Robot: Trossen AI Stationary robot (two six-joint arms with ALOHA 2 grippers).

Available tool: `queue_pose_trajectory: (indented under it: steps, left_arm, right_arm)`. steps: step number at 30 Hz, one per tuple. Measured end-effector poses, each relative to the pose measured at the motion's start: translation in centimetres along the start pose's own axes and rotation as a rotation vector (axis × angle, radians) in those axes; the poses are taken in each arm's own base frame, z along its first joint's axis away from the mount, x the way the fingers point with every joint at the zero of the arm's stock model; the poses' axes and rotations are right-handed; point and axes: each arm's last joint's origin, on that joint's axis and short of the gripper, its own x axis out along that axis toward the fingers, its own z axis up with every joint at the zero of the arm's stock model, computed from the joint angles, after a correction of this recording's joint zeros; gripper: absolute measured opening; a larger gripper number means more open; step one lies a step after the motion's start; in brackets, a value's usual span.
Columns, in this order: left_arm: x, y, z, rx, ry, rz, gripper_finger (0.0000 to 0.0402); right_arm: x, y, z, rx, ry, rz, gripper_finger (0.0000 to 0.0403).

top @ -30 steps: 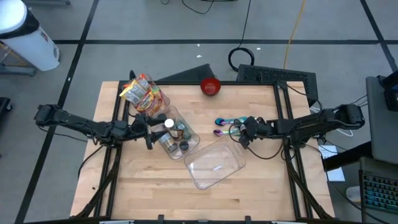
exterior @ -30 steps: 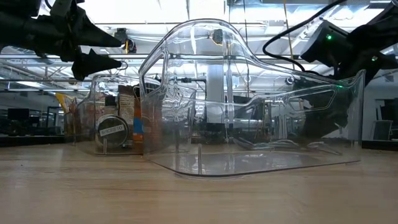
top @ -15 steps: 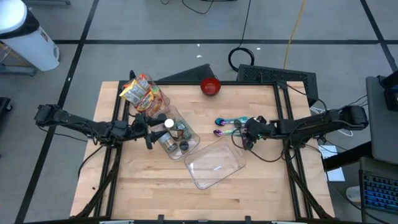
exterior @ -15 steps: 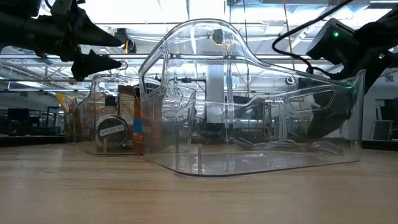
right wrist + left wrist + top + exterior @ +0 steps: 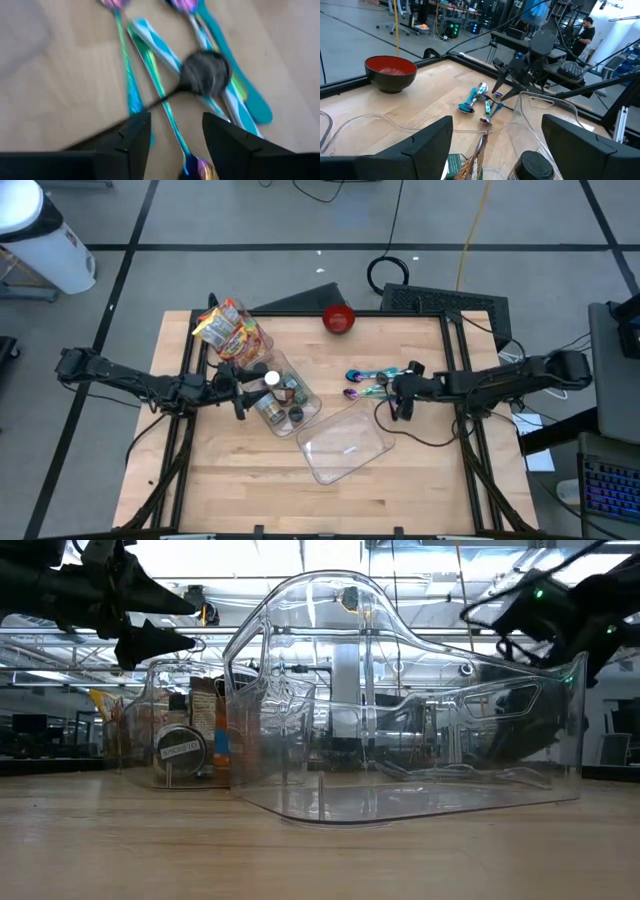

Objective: Pick & Place Food Item
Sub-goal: Put the middle green spoon into the bottom transparent bin

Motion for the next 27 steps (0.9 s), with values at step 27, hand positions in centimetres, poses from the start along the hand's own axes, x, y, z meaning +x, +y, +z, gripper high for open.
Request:
queue_pose_trajectory:
  steps: [27]
  left_arm:
    - [0.0,0.0,0.0,-0.023,0.000,0.000,0.0312]
  right_arm:
    - [1.7,-1.2,-2.9,0.183,0.346,-0.046,0.0012]
